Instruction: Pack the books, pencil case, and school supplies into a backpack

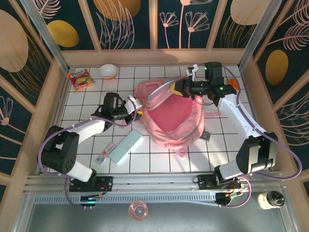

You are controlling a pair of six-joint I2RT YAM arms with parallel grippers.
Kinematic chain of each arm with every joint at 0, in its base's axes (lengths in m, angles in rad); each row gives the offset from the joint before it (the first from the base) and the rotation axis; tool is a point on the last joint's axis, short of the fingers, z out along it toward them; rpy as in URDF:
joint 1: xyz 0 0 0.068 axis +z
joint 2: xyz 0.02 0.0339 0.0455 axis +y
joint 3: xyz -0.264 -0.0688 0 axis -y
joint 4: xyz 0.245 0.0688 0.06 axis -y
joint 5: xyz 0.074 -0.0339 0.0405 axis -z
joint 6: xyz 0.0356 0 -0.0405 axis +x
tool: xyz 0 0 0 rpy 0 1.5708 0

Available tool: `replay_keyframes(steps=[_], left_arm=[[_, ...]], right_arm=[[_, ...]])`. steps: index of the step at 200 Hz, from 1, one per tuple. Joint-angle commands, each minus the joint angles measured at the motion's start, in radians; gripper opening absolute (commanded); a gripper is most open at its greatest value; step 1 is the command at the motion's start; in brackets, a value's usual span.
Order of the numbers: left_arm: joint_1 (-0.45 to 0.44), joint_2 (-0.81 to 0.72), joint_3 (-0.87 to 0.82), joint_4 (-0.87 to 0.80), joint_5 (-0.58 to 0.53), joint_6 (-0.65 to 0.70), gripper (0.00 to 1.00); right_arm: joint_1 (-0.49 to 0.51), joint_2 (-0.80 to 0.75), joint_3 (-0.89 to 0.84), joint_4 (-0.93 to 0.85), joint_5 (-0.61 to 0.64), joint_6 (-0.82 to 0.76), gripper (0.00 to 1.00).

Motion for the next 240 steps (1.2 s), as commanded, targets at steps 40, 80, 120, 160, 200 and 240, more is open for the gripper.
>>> replay_keyframes(steps=[40,80,120,160,200,240], left_arm=[[0.001,0.021,0.042,-0.023,0.114,0.015,0.56],[0.001,0.03,0.065,-0.082,0.181,0.039,0.59],[0.002,-0.029,0.029,-0.148,0.133,0.066,0.63],[0.002,-0.051,0.025,-0.234,0.144,0.06,0.73],[0.002,-0.034,0.02,-0.161,0.121,-0.002,0.68],[0.001,0.013,0.051,-0.08,0.164,-0.053,0.62]], right_arm=[[0.006,-0.02,0.09,0.066,-0.101,-0.046,0.0],[0.004,-0.022,0.078,0.06,-0.095,-0.054,0.0],[-0.001,-0.014,0.082,0.054,-0.084,-0.06,0.0],[-0.002,-0.002,0.089,0.037,-0.081,-0.072,0.0],[-0.002,-0.002,0.091,0.039,-0.084,-0.068,0.0],[-0.002,-0.005,0.084,0.054,-0.089,-0.057,0.0]])
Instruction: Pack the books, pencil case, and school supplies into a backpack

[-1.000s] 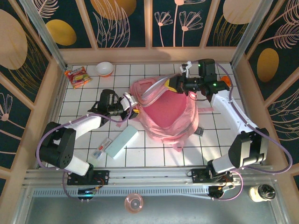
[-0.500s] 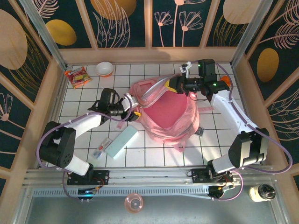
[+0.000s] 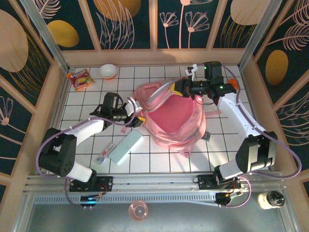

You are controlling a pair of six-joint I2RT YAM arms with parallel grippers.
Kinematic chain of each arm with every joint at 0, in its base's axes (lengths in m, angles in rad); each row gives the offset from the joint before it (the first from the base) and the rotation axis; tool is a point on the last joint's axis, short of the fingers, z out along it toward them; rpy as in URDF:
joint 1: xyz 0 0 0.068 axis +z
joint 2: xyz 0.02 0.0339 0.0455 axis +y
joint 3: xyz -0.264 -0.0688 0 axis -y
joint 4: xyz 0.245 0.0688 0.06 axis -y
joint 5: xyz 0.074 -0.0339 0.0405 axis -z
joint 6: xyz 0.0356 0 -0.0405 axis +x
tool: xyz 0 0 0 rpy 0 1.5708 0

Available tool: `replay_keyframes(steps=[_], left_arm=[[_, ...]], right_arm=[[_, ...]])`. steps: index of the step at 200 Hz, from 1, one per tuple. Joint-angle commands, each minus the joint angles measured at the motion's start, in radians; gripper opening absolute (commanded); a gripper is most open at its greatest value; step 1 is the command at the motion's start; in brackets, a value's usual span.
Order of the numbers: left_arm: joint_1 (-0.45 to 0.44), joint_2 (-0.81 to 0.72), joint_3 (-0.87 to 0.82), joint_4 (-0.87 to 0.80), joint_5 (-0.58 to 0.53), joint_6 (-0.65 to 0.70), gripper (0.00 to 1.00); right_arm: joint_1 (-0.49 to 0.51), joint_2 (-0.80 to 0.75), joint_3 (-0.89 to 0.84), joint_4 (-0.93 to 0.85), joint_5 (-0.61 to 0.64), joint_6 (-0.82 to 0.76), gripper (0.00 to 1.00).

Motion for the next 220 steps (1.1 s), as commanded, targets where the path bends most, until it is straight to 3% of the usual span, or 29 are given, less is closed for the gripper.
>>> replay_keyframes(steps=[1,26,56,99,118,177,220], left_arm=[[-0.001,0.035,0.024,0.068,0.051,-0.036,0.62],[-0.001,0.057,0.032,0.085,0.043,-0.038,0.57],[-0.001,0.068,0.03,0.119,0.026,-0.049,0.4],[-0.001,0.071,0.035,0.153,0.05,-0.064,0.35],[-0.001,0.077,0.041,0.151,0.031,-0.066,0.28],[-0.001,0.084,0.05,0.131,-0.135,-0.099,0.07],[-0.001,0.104,0.061,0.129,-0.317,-0.156,0.0]], right_arm=[[-0.002,-0.018,0.063,0.094,-0.079,-0.019,0.0],[-0.001,-0.019,0.055,0.106,-0.083,-0.011,0.0],[-0.001,-0.019,0.055,0.108,-0.093,-0.009,0.0],[-0.001,-0.018,0.055,0.112,-0.106,-0.009,0.0],[0.0,-0.021,0.056,0.112,-0.109,-0.009,0.0],[-0.003,-0.033,0.08,0.098,-0.115,-0.012,0.0],[-0.006,-0.039,0.128,0.109,-0.146,0.009,0.0]])
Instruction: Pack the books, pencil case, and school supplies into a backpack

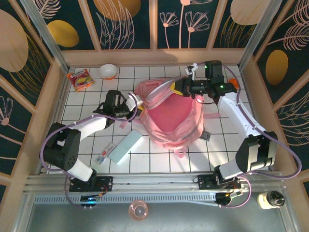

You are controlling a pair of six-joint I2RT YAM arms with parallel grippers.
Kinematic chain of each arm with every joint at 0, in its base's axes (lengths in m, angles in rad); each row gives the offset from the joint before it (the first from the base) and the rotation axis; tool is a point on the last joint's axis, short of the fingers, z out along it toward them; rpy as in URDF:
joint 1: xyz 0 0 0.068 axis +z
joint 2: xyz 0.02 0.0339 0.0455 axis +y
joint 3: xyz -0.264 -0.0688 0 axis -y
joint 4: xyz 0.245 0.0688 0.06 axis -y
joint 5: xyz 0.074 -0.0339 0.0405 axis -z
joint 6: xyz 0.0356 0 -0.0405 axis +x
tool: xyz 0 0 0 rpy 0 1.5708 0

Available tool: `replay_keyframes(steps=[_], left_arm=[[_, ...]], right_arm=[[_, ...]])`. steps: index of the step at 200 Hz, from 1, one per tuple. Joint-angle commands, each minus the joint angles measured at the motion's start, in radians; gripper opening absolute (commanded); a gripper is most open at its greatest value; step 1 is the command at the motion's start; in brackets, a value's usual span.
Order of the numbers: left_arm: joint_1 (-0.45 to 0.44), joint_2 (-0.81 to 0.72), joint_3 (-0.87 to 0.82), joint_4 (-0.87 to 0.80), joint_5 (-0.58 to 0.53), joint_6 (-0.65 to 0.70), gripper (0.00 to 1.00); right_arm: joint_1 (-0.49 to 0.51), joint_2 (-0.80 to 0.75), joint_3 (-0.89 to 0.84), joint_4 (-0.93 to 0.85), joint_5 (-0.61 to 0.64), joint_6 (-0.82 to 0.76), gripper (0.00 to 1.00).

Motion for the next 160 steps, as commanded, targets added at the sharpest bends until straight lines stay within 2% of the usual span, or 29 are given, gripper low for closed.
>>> replay_keyframes(steps=[1,57,92,107,132,160], left_arm=[[0.005,0.036,0.025,0.015,-0.174,-0.049,0.0],[0.006,0.108,0.089,-0.007,-0.38,-0.146,0.0],[0.006,0.128,0.134,-0.024,-0.38,-0.17,0.05],[0.006,0.111,0.14,-0.014,-0.376,-0.195,0.11],[0.006,0.061,0.147,-0.017,-0.372,-0.259,0.28],[0.007,-0.021,0.144,-0.06,-0.433,-0.381,0.44]], right_arm=[[-0.003,-0.041,0.11,0.111,-0.129,0.007,0.0],[-0.027,-0.061,0.165,0.116,-0.17,0.041,0.0],[-0.032,-0.068,0.113,0.126,-0.088,0.05,0.0],[-0.032,-0.063,0.079,0.135,-0.033,0.052,0.0],[-0.031,-0.046,0.041,0.151,0.078,0.047,0.0],[-0.032,-0.034,-0.004,0.218,0.2,0.055,0.0]])
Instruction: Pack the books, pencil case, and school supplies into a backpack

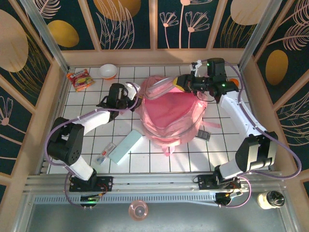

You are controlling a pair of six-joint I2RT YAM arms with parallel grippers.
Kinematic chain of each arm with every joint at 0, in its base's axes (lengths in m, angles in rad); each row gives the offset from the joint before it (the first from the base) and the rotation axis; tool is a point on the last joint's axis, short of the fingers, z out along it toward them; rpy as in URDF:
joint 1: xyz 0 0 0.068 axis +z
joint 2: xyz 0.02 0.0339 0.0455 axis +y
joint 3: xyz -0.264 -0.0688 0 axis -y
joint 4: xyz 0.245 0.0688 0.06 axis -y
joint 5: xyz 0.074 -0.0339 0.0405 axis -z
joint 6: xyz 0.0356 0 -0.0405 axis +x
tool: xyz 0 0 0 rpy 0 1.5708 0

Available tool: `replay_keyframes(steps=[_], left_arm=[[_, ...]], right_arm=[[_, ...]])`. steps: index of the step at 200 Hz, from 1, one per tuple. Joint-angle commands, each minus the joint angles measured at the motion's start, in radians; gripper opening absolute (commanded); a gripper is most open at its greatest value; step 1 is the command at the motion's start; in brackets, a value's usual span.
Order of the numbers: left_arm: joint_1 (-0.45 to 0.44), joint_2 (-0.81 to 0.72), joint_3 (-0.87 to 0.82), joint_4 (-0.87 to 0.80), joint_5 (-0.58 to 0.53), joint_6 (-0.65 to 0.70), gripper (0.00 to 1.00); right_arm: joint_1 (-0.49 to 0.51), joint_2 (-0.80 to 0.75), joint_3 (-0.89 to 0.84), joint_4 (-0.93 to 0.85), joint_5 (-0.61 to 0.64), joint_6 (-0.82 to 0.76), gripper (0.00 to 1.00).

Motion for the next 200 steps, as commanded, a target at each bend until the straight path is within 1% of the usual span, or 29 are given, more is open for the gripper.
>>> replay_keyframes(steps=[1,13,32,45,80,110,127,145,154,169,181,200], left_arm=[[0.022,-0.092,0.011,-0.059,-0.11,-0.134,0.44],[0.021,-0.132,0.006,-0.096,-0.135,-0.183,0.5],[0.021,-0.209,-0.02,-0.144,-0.182,-0.267,0.56],[0.022,-0.269,-0.049,-0.165,-0.206,-0.322,0.58],[0.022,-0.408,-0.114,-0.227,-0.264,-0.44,0.67],[0.021,-0.463,-0.13,-0.295,-0.27,-0.511,0.71],[0.021,-0.471,-0.131,-0.318,-0.259,-0.544,0.72],[0.021,-0.469,-0.133,-0.336,-0.245,-0.573,0.74],[0.022,-0.467,-0.136,-0.345,-0.241,-0.588,0.75],[0.021,-0.467,-0.136,-0.365,-0.225,-0.606,0.77],[0.021,-0.467,-0.135,-0.387,-0.224,-0.622,0.79],[0.021,-0.471,-0.131,-0.424,-0.215,-0.667,0.81]], right_arm=[[-0.007,-0.042,-0.02,0.188,0.085,0.0,0.0],[-0.008,-0.042,-0.055,0.252,0.118,0.019,0.0],[-0.007,-0.038,-0.115,0.368,0.146,0.06,0.0],[-0.007,-0.031,-0.147,0.413,0.167,0.069,0.0],[-0.004,-0.003,-0.208,0.426,0.208,0.045,0.0],[-0.001,-0.007,-0.257,0.417,0.225,0.029,0.0],[0.004,-0.02,-0.267,0.369,0.252,0.004,0.07],[0.005,-0.044,-0.27,0.294,0.288,-0.034,0.17],[0.004,-0.058,-0.273,0.255,0.307,-0.054,0.23],[0.005,-0.084,-0.28,0.185,0.339,-0.083,0.37],[0.004,-0.108,-0.291,0.13,0.367,-0.102,0.44],[0.004,-0.149,-0.32,0.05,0.411,-0.117,0.59]])
